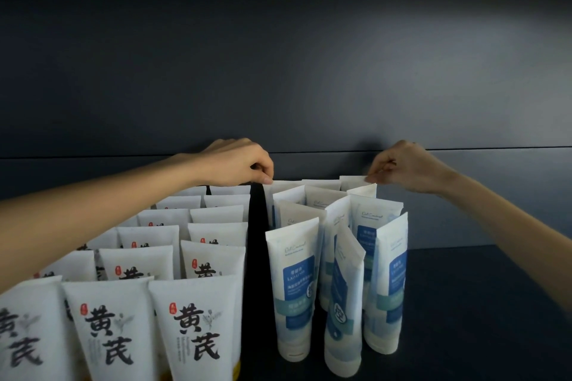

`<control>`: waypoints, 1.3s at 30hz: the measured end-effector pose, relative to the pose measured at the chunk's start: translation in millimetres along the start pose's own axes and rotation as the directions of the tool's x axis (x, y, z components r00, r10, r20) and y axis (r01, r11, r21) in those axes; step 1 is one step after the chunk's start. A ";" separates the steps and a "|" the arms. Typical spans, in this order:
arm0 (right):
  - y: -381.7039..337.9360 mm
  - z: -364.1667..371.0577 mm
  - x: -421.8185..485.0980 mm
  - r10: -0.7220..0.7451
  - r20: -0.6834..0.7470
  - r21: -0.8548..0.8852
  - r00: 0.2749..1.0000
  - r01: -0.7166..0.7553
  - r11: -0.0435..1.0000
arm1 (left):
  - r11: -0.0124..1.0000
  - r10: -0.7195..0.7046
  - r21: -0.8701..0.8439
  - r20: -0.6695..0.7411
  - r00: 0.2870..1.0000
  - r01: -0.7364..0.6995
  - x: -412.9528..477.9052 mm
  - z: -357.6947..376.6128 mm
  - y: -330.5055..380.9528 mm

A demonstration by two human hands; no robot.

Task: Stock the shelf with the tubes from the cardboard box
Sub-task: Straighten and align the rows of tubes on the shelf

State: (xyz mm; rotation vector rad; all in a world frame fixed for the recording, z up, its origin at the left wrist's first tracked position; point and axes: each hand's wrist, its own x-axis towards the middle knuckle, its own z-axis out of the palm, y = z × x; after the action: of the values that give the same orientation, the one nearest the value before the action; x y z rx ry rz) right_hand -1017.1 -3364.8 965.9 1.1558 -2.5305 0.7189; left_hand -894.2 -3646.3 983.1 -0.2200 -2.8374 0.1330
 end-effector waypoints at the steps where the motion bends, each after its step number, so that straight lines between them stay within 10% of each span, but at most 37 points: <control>1: 0.6 0.2 0.2 0.004 0.010 0.008 1.000 -0.004 1.000 | 1.000 0.002 0.001 -0.003 1.000 -0.002 0.2 0.2 -0.3; 27: -17.2 -21.8 2.6 -0.009 0.080 -0.008 0.997 0.009 1.000 | 0.991 0.028 -0.124 -0.099 0.995 -0.040 -0.2 -16.7 17.9; 39: -70.6 -11.7 4.4 -0.045 0.426 -0.001 0.904 0.050 0.999 | 0.996 0.055 -0.074 0.152 0.987 -0.044 2.0 -15.6 34.9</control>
State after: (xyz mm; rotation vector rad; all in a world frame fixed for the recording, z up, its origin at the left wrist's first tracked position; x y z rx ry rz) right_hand -965.7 -3400.8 1000.7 1.5053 -2.8344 0.4769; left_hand -886.7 -3610.6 994.6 -0.3082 -2.9941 0.0635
